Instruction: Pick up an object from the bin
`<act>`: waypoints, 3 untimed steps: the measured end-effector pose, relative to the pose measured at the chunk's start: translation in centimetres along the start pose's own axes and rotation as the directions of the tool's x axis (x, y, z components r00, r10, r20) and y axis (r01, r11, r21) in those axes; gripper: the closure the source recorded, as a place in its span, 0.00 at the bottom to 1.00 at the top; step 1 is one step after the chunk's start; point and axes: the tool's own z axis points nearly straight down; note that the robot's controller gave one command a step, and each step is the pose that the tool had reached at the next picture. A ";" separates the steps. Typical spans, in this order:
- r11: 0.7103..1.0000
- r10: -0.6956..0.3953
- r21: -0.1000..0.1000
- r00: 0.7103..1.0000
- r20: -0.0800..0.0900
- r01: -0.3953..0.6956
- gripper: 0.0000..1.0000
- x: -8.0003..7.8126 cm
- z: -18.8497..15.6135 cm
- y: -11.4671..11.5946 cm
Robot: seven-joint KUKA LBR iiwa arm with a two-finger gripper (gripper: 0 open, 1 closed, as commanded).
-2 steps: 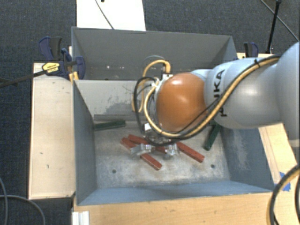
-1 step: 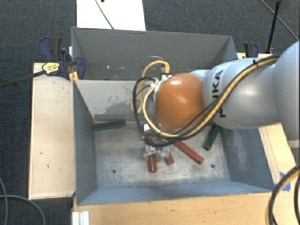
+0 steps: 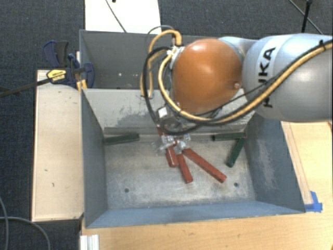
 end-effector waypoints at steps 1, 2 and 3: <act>0.954 -0.301 -0.002 0.954 0.001 0.301 1.00 -0.8 -7.1 0.0; 0.955 -0.296 -0.011 0.955 0.001 0.296 1.00 -0.7 -6.9 0.2; 0.956 -0.292 -0.014 0.956 0.000 0.292 1.00 -0.7 -6.9 0.2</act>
Offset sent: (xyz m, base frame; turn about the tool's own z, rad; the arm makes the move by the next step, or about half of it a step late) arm -0.0028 0.0063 0.0685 -0.3079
